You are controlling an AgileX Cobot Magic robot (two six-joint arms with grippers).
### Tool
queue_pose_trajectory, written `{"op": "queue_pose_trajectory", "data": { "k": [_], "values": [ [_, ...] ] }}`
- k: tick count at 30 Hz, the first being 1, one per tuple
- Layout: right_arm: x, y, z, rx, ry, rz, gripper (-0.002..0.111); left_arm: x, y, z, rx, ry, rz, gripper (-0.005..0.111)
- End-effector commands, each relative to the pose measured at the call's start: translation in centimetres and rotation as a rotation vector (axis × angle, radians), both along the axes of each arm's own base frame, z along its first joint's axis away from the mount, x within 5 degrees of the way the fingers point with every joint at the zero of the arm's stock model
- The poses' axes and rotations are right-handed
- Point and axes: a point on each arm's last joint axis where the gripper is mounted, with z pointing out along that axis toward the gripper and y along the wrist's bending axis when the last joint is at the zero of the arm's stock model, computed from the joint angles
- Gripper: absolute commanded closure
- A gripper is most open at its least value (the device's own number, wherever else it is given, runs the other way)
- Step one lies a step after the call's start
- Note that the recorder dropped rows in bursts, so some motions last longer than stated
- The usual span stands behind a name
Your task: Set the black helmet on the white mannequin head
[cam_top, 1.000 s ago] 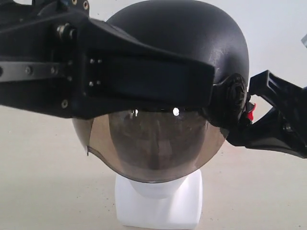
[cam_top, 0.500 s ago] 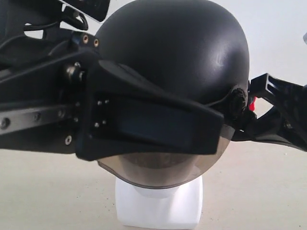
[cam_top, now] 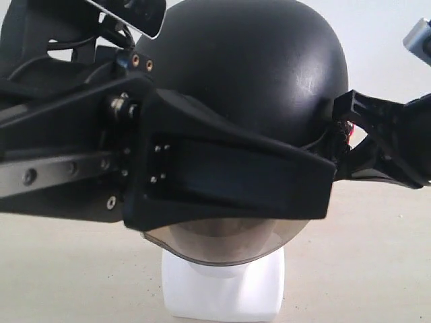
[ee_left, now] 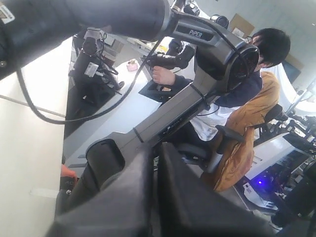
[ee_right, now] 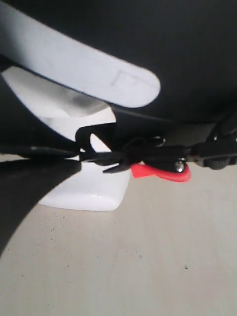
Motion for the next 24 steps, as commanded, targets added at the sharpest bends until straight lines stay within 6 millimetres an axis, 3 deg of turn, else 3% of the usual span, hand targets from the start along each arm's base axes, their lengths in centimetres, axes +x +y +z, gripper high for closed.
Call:
{"op": "queue_pose_trajectory", "data": {
  "k": [1, 6, 12, 24],
  "values": [
    [0.9, -0.9, 0.8, -0.093, -0.08, -0.029, 0.108, 2.9, -0.2, -2.4, 0.103, 0.043, 0.225, 0.102],
    [1.4, -2.9, 0.8, -0.095, -0.063, -0.084, 0.108, 3.1, -0.1, -2.4, 0.102, 0.03, 0.243, 0.102],
    [1.6, -2.6, 1.1, -0.076, -0.105, -0.05, 0.108, 3.3, -0.1, -2.4, 0.108, 0.029, 0.271, 0.102],
    [3.8, -2.9, 0.2, -0.097, -0.077, -0.063, 0.108, 3.6, -0.2, -1.9, 0.099, 0.014, 0.272, 0.102]
  ]
}}
